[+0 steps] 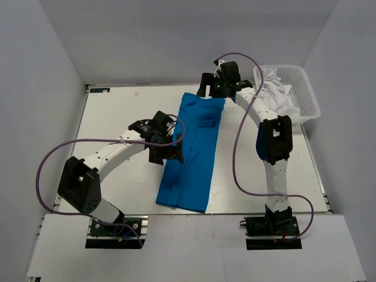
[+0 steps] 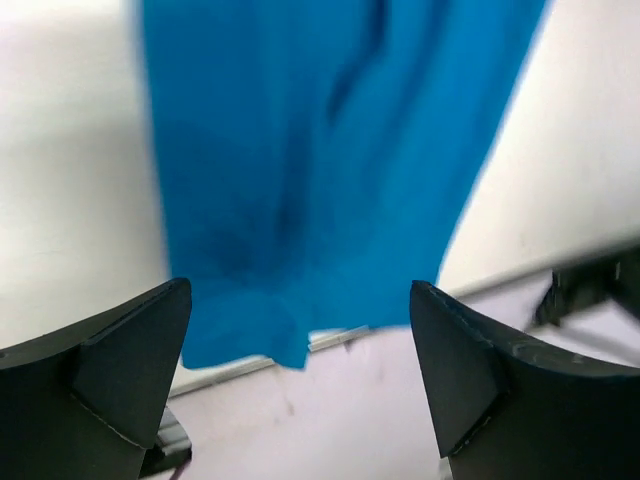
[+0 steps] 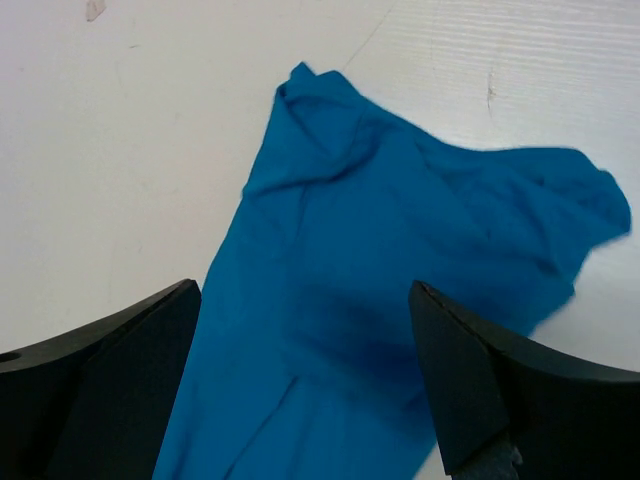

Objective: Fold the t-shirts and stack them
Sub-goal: Rotate the tshirt 90 degrees

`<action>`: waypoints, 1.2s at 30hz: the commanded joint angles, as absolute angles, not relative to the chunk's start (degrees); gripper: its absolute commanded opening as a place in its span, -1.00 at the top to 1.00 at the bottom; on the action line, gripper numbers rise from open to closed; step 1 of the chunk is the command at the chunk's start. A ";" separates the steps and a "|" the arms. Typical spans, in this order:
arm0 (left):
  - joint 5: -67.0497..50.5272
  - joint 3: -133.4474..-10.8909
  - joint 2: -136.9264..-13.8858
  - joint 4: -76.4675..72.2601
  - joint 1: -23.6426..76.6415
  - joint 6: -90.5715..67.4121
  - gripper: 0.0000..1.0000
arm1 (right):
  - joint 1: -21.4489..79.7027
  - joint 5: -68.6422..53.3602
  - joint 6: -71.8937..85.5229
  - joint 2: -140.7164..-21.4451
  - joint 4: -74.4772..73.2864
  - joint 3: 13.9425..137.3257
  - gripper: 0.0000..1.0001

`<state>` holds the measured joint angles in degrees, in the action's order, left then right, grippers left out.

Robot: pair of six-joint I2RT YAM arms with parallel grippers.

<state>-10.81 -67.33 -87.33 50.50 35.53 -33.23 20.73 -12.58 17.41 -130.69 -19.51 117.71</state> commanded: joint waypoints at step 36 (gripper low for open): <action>-15.80 -68.30 -87.19 42.47 19.69 -29.54 -1.00 | 26.10 -15.98 8.70 -115.50 -31.57 90.28 -0.81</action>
